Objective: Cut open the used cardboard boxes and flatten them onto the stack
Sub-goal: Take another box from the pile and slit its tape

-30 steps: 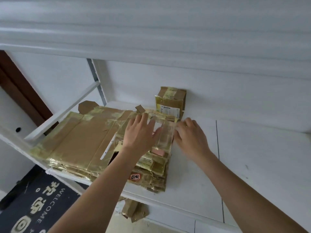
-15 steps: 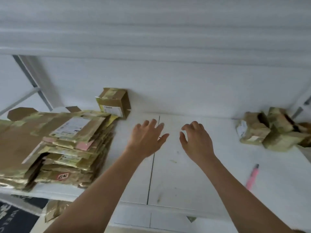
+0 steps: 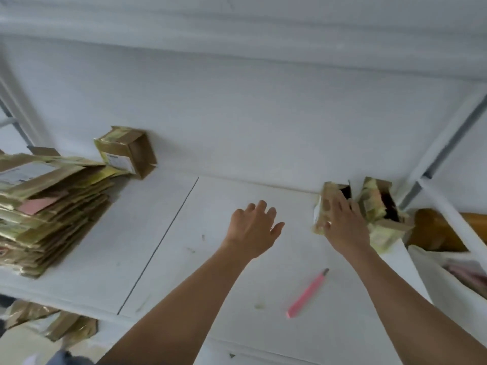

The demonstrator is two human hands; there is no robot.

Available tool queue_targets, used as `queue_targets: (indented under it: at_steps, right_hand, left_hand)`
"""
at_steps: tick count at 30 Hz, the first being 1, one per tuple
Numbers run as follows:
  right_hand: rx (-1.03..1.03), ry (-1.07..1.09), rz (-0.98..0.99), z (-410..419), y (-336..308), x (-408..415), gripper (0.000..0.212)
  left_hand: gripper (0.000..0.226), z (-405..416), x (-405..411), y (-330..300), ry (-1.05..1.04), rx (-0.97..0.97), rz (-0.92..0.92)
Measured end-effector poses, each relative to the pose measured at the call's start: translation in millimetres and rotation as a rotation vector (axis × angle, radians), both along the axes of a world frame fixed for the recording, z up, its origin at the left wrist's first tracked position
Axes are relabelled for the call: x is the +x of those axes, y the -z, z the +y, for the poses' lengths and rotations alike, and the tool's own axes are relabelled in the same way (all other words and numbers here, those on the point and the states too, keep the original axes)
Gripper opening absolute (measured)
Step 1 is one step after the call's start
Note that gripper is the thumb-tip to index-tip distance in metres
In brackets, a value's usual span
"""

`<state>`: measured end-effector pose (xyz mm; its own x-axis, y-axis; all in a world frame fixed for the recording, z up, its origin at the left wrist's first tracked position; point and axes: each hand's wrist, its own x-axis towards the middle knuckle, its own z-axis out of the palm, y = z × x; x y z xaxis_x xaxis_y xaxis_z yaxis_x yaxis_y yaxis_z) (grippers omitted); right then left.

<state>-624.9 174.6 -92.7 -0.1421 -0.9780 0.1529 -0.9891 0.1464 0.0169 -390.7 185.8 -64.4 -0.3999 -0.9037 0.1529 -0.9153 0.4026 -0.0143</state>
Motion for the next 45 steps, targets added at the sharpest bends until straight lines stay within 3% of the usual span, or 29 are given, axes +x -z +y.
queue_targets:
  at_steps: [6, 8, 10, 14, 17, 21, 22, 24, 26, 28, 30, 33, 35, 36, 39, 42, 45]
  right_hand:
    - [-0.143, 0.068, 0.125, -26.9, 35.4, 1.5, 0.054]
    - [-0.084, -0.007, 0.231, -25.4, 34.4, 6.0, 0.044]
    - [-0.038, -0.095, 0.134, -23.2, 27.5, 16.3, 0.029]
    - [-0.255, -0.202, -0.458, -5.6, 4.3, 59.4, 0.012]
    - [-0.384, -0.254, -0.914, 8.9, -9.6, 97.0, 0.002]
    - [-0.125, 0.071, -1.799, 33.4, -0.4, 146.5, 0.018]
    - [-0.048, 0.153, -1.944, 40.9, 5.9, 155.8, 0.021]
    - [0.086, 0.307, -2.055, 52.3, 22.3, 164.5, 0.022]
    - [0.19, 0.353, -1.898, 65.9, 37.8, 163.9, 0.023]
    - [0.258, 0.229, -1.439, 78.0, 51.2, 155.6, 0.027]
    - [0.153, 0.119, -0.979, 87.7, 57.4, 142.3, 0.03]
    - [0.023, 0.187, -0.607, 93.3, 62.2, 112.9, 0.018]
    - [0.267, 0.253, -0.349, 97.0, 65.6, 94.4, 0.054]
    - [0.332, 0.267, -0.301, 100.3, 69.0, 86.4, 0.062]
    - [0.261, 0.177, -0.149, 109.6, 79.1, 71.5, 0.035]
    - [0.213, 0.003, 0.084, 110.6, 84.2, 61.9, 0.025]
    - [0.089, -0.001, -0.017, 103.2, 74.2, 67.4, 0.011]
  left_hand:
    - [0.046, -5.0, 16.4, 19.2, -0.026, -0.04, -0.084]
    - [0.046, -2.1, 27.8, 21.5, -0.048, -0.03, -0.096]
    - [0.046, 2.2, 38.8, 21.1, -0.078, -0.019, -0.085]
    - [0.048, 11.6, 63.7, 16.8, -0.15, 0.008, -0.006]
    - [0.052, 16.8, 93.2, 10.4, -0.258, 0.063, 0.198]
    - [0.066, 21.4, 123.4, 5.8, -0.348, 0.191, 0.659]
    - [0.066, 19.6, 127.1, 6.6, -0.355, 0.23, 0.727]
    - [0.061, 17.2, 130.5, 11.8, -0.374, 0.331, 0.753]
    - [0.06, 18.8, 132.1, 22.6, -0.391, 0.432, 0.722]
    - [0.059, 24.0, 132.5, 35.6, -0.412, 0.516, 0.707]
    - [0.058, 30.7, 127.6, 45.4, -0.411, 0.54, 0.716]
    - [0.061, 43.5, 111.8, 53.3, -0.278, 0.47, 0.639]
    - [0.06, 53.4, 105.3, 58.2, -0.202, 0.447, 0.61]
    - [0.059, 57.4, 105.1, 60.8, -0.185, 0.443, 0.624]
    - [0.057, 65.1, 112.1, 68.2, -0.165, 0.435, 0.712]
    - [0.056, 72.1, 118.0, 71.1, -0.145, 0.431, 0.778]
    - [0.054, 76.3, 118.8, 71.4, -0.165, 0.444, 0.833]
